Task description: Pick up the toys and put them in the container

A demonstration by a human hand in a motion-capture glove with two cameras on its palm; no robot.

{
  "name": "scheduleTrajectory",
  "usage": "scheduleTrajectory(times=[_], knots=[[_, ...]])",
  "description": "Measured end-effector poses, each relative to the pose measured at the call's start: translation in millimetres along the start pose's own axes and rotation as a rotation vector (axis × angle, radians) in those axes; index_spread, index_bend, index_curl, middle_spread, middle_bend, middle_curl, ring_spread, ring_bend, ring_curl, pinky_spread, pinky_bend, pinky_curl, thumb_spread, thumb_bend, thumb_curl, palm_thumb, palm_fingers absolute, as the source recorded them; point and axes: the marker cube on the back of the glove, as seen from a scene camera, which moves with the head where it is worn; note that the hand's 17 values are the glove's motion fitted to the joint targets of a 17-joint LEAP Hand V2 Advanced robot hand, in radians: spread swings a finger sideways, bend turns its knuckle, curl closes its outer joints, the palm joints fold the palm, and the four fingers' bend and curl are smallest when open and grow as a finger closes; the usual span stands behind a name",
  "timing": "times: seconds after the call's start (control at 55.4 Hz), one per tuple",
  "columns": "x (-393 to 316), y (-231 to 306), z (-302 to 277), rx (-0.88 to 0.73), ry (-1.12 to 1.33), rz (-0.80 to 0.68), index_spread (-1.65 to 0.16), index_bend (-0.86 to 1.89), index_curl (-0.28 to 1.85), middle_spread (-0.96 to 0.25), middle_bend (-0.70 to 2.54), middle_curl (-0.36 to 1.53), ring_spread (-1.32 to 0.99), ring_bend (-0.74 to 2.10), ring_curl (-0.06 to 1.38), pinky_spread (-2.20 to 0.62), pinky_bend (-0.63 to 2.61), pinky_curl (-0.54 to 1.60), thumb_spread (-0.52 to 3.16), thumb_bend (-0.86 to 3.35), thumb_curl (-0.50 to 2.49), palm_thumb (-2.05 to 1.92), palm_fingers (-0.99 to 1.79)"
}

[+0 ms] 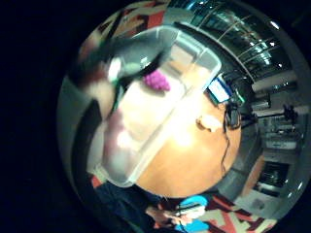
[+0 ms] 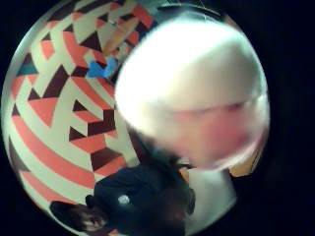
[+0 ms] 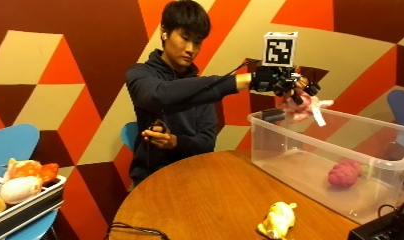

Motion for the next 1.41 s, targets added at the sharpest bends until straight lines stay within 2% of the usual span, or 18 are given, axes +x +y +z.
scheduleTrajectory(times=[0.018,0.054,0.09,0.144,0.217,0.361,0.614,0.794,1.245,1.408], knots=[[6,0,1,-0.009,0.037,-0.013,-0.32,0.55,0.96,-0.21,0.68,0.87,-0.42,1.12,0.77,-0.34,1.3,0.63,0.68,0.06,1.01,0.47,0.01],[17,2,2,-0.008,0.089,-0.044,-0.31,0.44,0.9,-0.17,0.56,0.81,-0.34,0.89,0.72,-0.24,1.32,0.64,0.76,-0.02,0.94,0.36,-0.37],[18,3,-4,0.013,0.025,-0.036,-0.31,0.35,0.83,-0.13,0.45,0.75,-0.27,0.69,0.66,-0.17,1.31,0.6,0.82,-0.09,0.87,0.24,-0.52],[23,6,-15,0.075,-0.091,0.027,-0.3,0.24,0.76,-0.09,0.33,0.69,-0.2,0.51,0.59,-0.11,1.26,0.56,0.9,-0.08,0.8,0.16,-0.47],[52,15,-29,0.126,-0.121,0.059,-0.29,0.17,0.69,-0.05,0.23,0.63,-0.14,0.35,0.52,-0.05,1.14,0.52,0.99,-0.05,0.73,0.12,-0.34],[125,35,-34,0.076,-0.095,0.155,-0.29,0.19,0.63,-0.03,0.18,0.57,-0.06,0.18,0.44,0.01,0.92,0.43,1.17,0.02,0.63,0.17,-0.15],[246,52,11,-0.142,0.144,0.33,-0.3,0.16,0.56,-0.02,0.14,0.48,-0.01,0.12,0.34,0.05,0.81,0.37,1.35,0.1,0.55,0.35,-0.19],[296,30,61,-0.239,0.117,0.38,-0.3,0.13,0.49,-0.02,0.1,0.39,0.01,0.13,0.29,0.05,0.81,0.37,1.35,0.1,0.51,0.42,-0.26],[326,-14,142,-0.372,0.141,0.298,-0.33,0.23,0.43,-0.01,0.11,0.26,0.02,0.11,0.18,0.05,0.74,0.35,1.29,0.05,0.44,0.52,-0.21],[324,-16,137,-0.283,0.096,0.263,-0.37,0.56,0.53,-0.02,0.14,0.24,0.01,0.1,0.13,0.04,0.64,0.32,1.3,0.07,0.44,0.6,-0.04]])
